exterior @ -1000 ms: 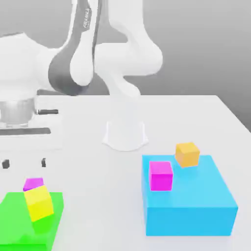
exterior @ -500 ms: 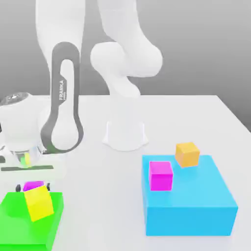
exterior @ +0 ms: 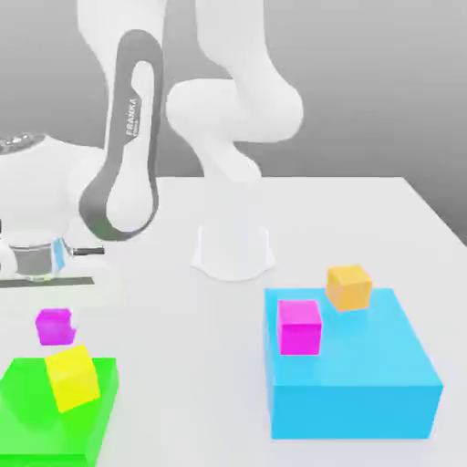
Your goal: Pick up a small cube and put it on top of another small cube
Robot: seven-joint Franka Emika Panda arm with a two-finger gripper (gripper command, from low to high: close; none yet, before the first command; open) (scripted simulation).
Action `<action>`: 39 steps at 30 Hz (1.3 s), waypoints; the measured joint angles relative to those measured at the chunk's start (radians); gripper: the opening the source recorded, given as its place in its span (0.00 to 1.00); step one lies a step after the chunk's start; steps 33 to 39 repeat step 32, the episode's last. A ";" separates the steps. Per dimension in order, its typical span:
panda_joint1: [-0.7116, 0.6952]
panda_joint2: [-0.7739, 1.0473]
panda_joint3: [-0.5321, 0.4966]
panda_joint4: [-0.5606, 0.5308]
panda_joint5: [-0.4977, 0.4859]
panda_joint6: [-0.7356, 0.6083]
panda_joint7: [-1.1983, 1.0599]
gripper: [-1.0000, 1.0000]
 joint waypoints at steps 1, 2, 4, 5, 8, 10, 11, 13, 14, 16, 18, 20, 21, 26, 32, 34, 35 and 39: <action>0.013 -0.021 0.017 0.021 0.025 -0.035 0.024 0.00; 0.045 -0.048 0.040 0.028 0.032 -0.066 0.036 0.00; 0.134 -0.112 0.086 0.019 0.019 -0.117 0.043 0.00; 0.177 -0.145 0.106 0.011 0.007 -0.142 0.043 0.00; 0.261 -0.248 0.173 -0.020 -0.036 -0.212 0.041 0.00; 0.312 -0.316 0.231 -0.041 -0.062 -0.258 0.035 0.00; 0.339 -0.350 0.262 -0.051 -0.074 -0.282 0.032 0.00; 0.395 -0.419 0.325 -0.073 -0.097 -0.329 0.024 0.00; 0.423 -0.454 0.357 -0.083 -0.107 -0.352 0.019 0.00; 0.480 -0.522 0.418 -0.106 -0.128 -0.396 0.007 0.00; 0.536 -0.589 0.476 -0.131 -0.149 -0.436 -0.010 0.00; 0.592 -0.656 0.534 -0.156 -0.168 -0.476 -0.028 0.00; 0.619 -0.686 0.560 -0.172 -0.180 -0.490 -0.043 0.00; 0.651 -0.612 0.589 -0.259 -0.206 -0.339 -0.108 0.00; 0.649 -0.531 0.596 -0.290 -0.206 -0.227 -0.109 1.00; 0.649 -0.531 0.596 -0.290 -0.206 -0.227 -0.109 1.00; 0.649 -0.531 0.596 -0.290 -0.206 -0.227 -0.109 1.00; 0.649 -0.531 0.596 -0.290 -0.206 -0.227 -0.109 1.00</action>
